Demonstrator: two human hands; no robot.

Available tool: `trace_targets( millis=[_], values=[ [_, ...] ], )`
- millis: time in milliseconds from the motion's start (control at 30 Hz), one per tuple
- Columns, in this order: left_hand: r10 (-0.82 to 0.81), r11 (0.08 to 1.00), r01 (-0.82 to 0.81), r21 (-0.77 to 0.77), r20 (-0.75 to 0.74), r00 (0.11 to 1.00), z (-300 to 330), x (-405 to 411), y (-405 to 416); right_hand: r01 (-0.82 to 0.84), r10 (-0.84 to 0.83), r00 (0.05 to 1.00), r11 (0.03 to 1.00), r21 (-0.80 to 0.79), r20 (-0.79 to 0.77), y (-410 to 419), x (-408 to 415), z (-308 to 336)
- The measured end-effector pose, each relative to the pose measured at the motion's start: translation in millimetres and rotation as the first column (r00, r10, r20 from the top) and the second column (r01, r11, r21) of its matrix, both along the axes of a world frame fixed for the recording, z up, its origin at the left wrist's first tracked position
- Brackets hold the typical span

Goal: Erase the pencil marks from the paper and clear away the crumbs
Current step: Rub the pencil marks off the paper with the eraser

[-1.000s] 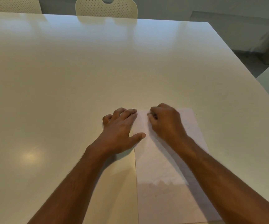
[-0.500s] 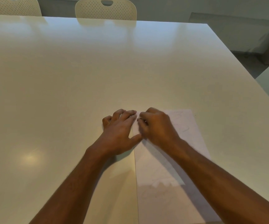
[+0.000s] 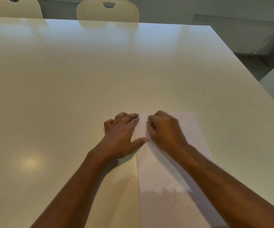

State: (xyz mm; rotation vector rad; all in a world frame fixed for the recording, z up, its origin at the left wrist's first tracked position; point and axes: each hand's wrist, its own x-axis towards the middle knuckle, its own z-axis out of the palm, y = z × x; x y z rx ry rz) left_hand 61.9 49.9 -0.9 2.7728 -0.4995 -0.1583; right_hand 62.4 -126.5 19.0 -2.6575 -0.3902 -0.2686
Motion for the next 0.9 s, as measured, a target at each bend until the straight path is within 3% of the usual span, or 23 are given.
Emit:
trace_targets(
  millis=[67,200,367,500,667,800,833,900],
  values=[
    [-0.001,1.0,0.001,0.001,0.0,1.0,0.5,-0.2,-0.2,-0.086,0.086,0.995,0.996,-0.002,-0.041,-0.6,-8.0,-1.1],
    [0.003,1.0,-0.003,0.001,0.002,1.0,1.6,-1.1,-1.1,0.215,-0.215,0.976,0.976,0.013,0.015,-29.2,22.1,-1.4],
    [0.001,1.0,-0.001,0.001,0.009,1.0,1.7,-1.4,-0.5,-0.066,0.065,0.997,0.998,-0.005,-0.043,-5.5,-9.5,-2.8],
    [0.009,1.0,-0.009,0.004,0.004,1.0,2.9,-1.4,-2.0,0.249,-0.249,0.968,0.968,0.01,0.012,-36.2,20.7,0.0],
    [0.005,1.0,-0.005,-0.003,0.014,1.0,2.5,-1.8,-1.5,-0.056,0.057,0.998,0.998,0.008,-0.031,-9.2,-11.3,-4.0],
    [0.009,1.0,-0.009,0.001,0.016,1.0,1.8,-1.7,-1.2,0.255,-0.256,0.966,0.966,0.032,0.029,-39.5,17.4,-2.3],
    [0.009,1.0,-0.009,-0.002,0.018,1.0,1.8,-1.7,-1.3,0.243,-0.244,0.969,0.97,0.026,0.044,-35.4,14.1,-1.8],
    [0.009,1.0,-0.009,-0.001,0.015,1.0,1.5,-1.9,-1.1,0.07,-0.07,0.997,0.998,0.006,0.024,-15.2,-4.4,-5.0]
  ],
)
